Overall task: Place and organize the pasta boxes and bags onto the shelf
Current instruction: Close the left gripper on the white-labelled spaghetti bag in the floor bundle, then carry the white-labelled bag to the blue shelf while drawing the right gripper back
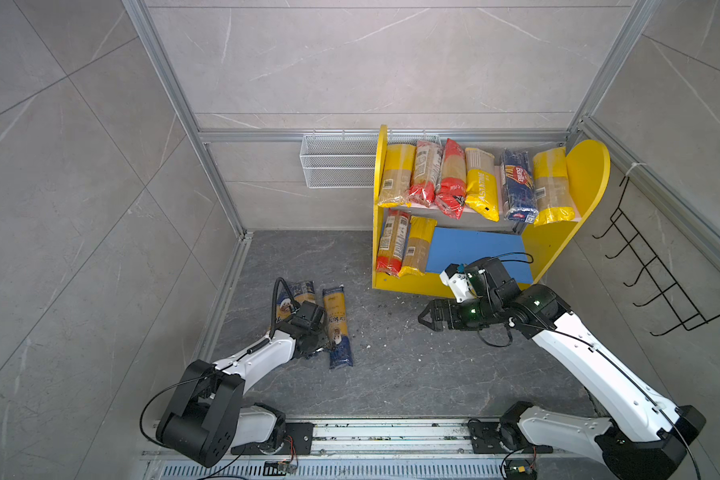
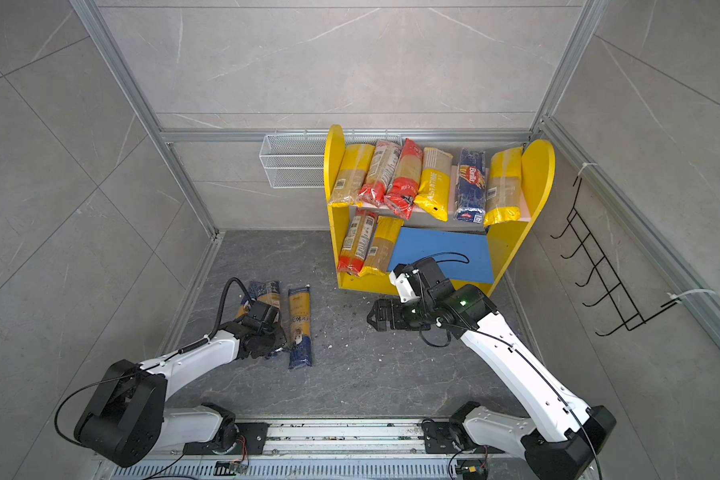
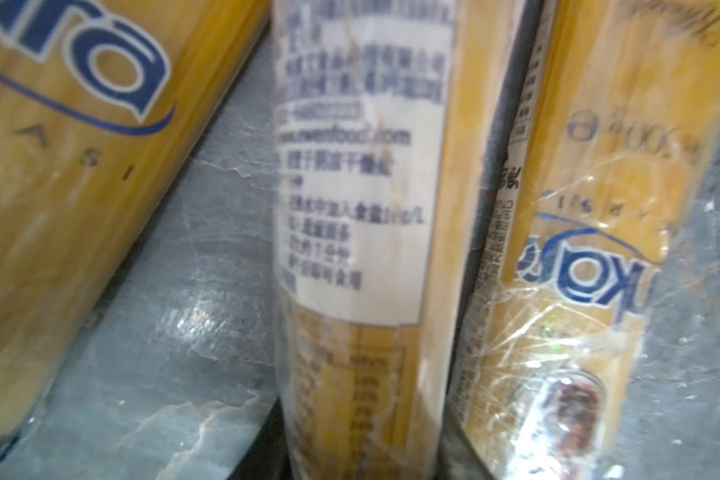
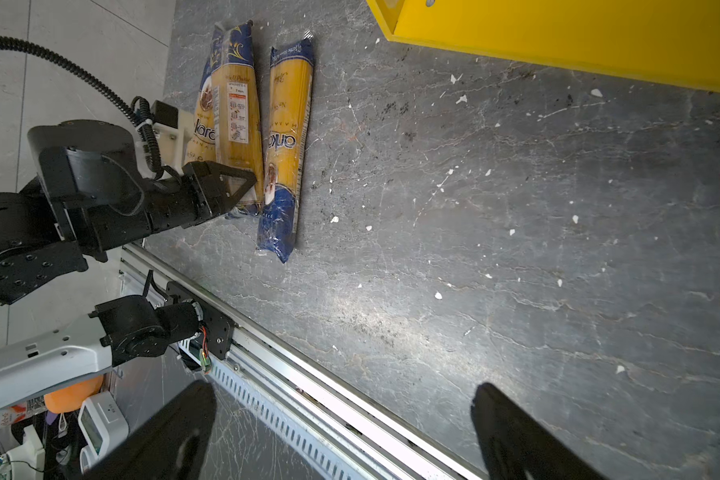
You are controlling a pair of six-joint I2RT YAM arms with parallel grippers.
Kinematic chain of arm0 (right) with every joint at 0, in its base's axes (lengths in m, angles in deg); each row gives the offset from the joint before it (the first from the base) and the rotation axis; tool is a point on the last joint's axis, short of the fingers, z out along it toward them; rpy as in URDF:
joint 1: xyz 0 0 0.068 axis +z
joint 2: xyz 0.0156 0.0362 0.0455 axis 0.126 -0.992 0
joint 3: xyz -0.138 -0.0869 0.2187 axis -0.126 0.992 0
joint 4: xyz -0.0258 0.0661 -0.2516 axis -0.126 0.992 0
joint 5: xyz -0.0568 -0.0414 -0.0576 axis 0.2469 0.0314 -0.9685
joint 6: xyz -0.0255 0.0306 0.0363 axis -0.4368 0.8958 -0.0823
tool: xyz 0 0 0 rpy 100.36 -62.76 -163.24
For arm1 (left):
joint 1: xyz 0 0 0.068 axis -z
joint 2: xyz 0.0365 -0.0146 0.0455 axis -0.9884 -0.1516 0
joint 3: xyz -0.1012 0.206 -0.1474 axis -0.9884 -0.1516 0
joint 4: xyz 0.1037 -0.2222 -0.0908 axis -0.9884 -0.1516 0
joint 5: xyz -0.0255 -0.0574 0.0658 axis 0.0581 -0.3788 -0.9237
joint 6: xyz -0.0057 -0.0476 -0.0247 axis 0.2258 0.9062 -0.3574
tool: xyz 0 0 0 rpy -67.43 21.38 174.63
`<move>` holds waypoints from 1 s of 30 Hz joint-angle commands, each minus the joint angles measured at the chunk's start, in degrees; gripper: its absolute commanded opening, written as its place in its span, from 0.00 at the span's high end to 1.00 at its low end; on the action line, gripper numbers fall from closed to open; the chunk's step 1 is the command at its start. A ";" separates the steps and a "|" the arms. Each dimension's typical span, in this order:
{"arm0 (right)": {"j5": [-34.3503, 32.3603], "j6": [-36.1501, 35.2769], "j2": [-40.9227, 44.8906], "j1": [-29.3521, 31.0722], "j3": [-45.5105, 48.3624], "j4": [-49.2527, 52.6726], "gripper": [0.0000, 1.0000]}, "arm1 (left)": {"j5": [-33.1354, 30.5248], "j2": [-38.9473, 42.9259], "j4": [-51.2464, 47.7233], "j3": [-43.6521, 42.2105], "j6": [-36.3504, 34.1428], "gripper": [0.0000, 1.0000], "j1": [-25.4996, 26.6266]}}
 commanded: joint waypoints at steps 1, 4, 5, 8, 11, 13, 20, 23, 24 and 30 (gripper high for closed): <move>0.26 0.95 1.48 -0.14 1.07 0.42 0.00 | 2.70 1.79 -8.83 -2.84 -1.16 1.00 0.25; 0.63 1.30 2.02 -0.18 1.29 0.07 0.00 | 2.31 6.26 -11.21 -1.93 -3.15 1.00 0.27; 0.74 1.48 2.17 -0.19 1.48 -0.01 0.00 | 2.30 7.78 -12.05 -1.53 -3.92 1.00 0.25; 1.15 1.69 2.62 -0.17 1.37 -0.12 0.00 | 2.21 12.02 -14.21 -0.12 -6.08 1.00 0.27; 1.28 2.04 3.27 -0.25 1.33 -0.21 0.00 | 2.60 16.46 -15.98 1.29 -8.29 1.00 0.27; 1.35 2.24 3.73 -0.17 1.29 -0.15 0.00 | 2.83 18.98 -16.97 2.33 -9.53 1.00 0.29; 0.59 2.69 6.32 -0.19 0.86 1.12 0.00 | 6.16 24.35 -20.46 7.72 -11.39 1.00 0.36; -0.30 2.45 7.31 -0.26 0.36 2.58 0.00 | 7.21 25.08 -22.00 10.44 -11.57 1.00 1.03; -0.62 2.39 7.71 -0.24 0.42 2.84 0.00 | 7.29 25.33 -22.28 11.25 -11.44 1.00 1.51; -2.22 3.24 11.19 -0.27 0.63 4.71 0.00 | 7.91 26.61 -24.50 15.86 -10.07 1.00 4.93</move>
